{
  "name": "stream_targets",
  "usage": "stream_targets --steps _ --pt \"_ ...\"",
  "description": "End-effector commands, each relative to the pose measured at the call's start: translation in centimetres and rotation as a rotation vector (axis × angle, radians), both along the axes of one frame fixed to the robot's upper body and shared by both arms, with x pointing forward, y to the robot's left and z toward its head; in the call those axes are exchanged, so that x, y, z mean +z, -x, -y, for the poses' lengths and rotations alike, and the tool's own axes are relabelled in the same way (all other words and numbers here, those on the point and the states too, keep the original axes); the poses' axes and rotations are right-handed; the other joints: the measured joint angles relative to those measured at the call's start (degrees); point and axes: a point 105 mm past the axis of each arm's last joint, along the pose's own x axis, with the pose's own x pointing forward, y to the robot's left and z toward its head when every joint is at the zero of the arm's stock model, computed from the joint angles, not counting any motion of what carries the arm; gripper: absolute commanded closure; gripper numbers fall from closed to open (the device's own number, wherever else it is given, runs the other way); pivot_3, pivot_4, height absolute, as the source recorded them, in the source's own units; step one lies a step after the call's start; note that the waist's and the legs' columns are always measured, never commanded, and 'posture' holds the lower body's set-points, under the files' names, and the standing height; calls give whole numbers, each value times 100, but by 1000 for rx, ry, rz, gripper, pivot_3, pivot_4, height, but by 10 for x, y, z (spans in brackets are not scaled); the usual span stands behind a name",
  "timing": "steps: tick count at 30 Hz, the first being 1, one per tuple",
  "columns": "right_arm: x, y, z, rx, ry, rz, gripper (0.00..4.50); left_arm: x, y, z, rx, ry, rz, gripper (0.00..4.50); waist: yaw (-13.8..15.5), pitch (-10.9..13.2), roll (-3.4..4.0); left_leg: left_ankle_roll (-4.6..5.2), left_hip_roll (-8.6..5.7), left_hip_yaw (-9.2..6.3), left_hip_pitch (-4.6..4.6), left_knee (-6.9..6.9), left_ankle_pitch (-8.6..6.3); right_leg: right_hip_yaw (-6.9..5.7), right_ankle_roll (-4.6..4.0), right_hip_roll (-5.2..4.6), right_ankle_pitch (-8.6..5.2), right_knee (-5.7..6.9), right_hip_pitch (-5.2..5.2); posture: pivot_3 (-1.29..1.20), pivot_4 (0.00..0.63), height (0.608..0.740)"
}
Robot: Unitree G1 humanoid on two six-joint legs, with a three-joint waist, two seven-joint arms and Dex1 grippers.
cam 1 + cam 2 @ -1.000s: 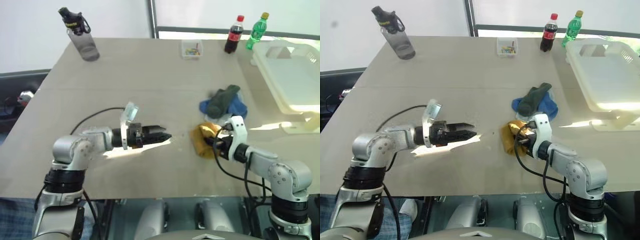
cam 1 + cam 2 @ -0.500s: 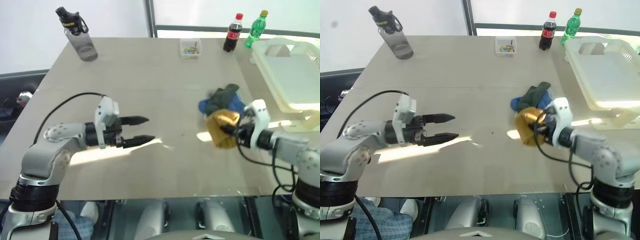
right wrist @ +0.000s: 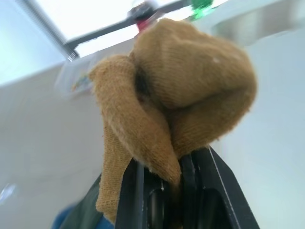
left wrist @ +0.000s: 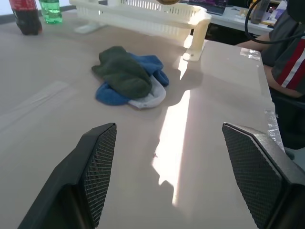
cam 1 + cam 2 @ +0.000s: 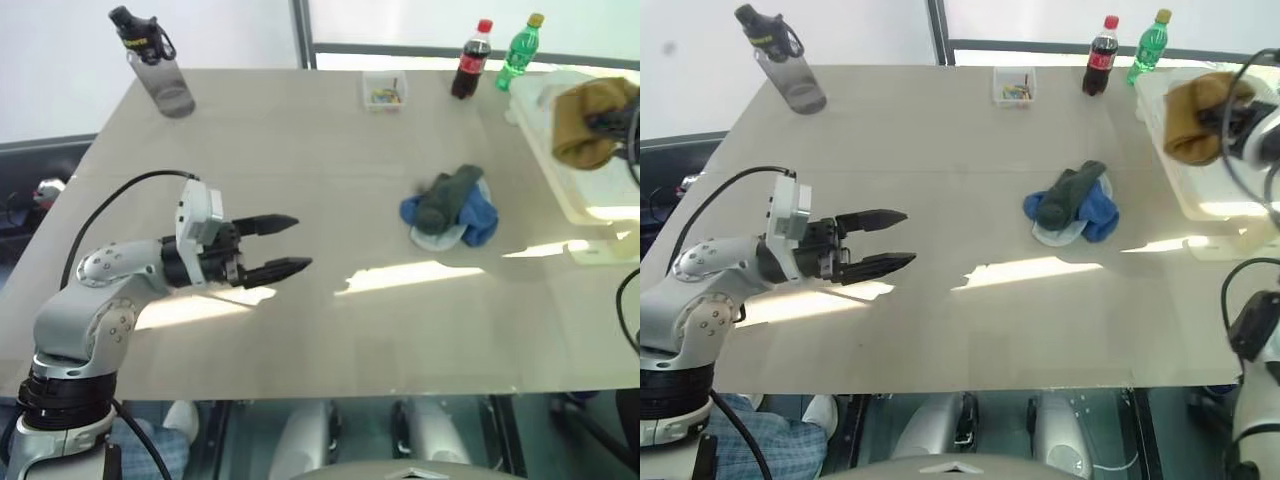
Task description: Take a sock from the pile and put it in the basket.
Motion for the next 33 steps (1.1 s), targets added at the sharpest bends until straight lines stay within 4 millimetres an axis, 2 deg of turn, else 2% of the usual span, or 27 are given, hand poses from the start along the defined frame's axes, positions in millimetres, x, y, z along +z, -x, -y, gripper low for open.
stream_targets --steps 1,5,7,8,9,11,14,16,18,22,25,27,29,31,33 --pt "-1 -5 34 -167 -32 48 4445 16 3 2 -8 16 80 705 -8 1 -1 0 0 1 0 -2 0 1 0 1 0 -1 0 0 150 740" --pt "-28 -12 42 -245 -69 7 4445 17 3 2 -3 17 91 705 -19 2 0 -2 11 27 1 -8 1 23 0 27 0 3 -11 0 150 740" --pt "-42 -14 42 -253 -72 -15 3651 17 3 1 4 18 97 705 -18 2 0 -2 13 31 0 -9 1 26 0 30 0 2 -13 0 150 740" --pt "-45 -15 40 -250 -76 -19 3384 17 2 1 7 18 100 705 -19 2 0 -2 14 36 0 -9 1 30 0 30 0 2 -14 0 150 740" --pt "-46 -16 39 -245 -79 -18 2921 18 2 1 9 17 104 705 -17 2 0 -2 14 40 1 -9 1 34 1 30 0 3 -15 0 150 740" --pt "-45 -18 37 -233 -64 -13 2180 18 2 1 12 18 108 705 -7 2 0 -2 15 42 2 -6 1 36 2 30 1 5 -15 0 150 740" --pt "-42 -16 41 -243 -12 -11 755 17 3 1 13 18 107 705 5 2 0 -2 15 42 2 -3 1 36 3 30 2 8 -15 0 150 740" --pt "-41 -15 41 -229 14 -16 25 16 3 1 13 17 105 705 4 2 0 -3 15 41 2 -2 2 36 3 31 2 9 -15 0 150 740" --pt "-39 -15 39 -196 37 -21 25 15 3 1 13 17 104 705 -1 2 0 -3 15 43 2 -1 2 38 4 31 2 9 -15 0 150 740" --pt "-34 -10 39 -104 220 -73 25 14 2 0 14 17 100 705 2 2 1 -3 15 43 2 -1 2 37 4 31 2 9 -16 0 150 740" --pt "-33 0 43 5 459 -153 25 5 8 0 -1 -7 60 705 1 2 3 -2 15 44 2 1 1 39 4 29 2 10 -17 0 150 740" --pt "-28 5 41 86 558 -162 25 -5 13 -1 -10 -47 38 705 -6 3 6 -2 15 46 1 1 1 43 4 22 2 10 -20 0 150 740" --pt "-17 9 33 193 640 -114 25 -11 13 -9 16 -69 14 705 -4 4 7 -2 15 50 -2 -5 1 50 4 10 2 9 -29 0 150 740" --pt "-7 14 14 344 712 -27 25 -14 15 -20 48 -80 -12 705 -15 3 7 -2 21 50 -2 -4 1 49 4 14 2 10 -31 0 150 740" --pt "-11 25 -10 512 745 27 25 -16 19 -29 88 -88 -31 705 -24 3 6 -3 31 57 4 7 1 56 4 20 3 23 -30 0 150 740"
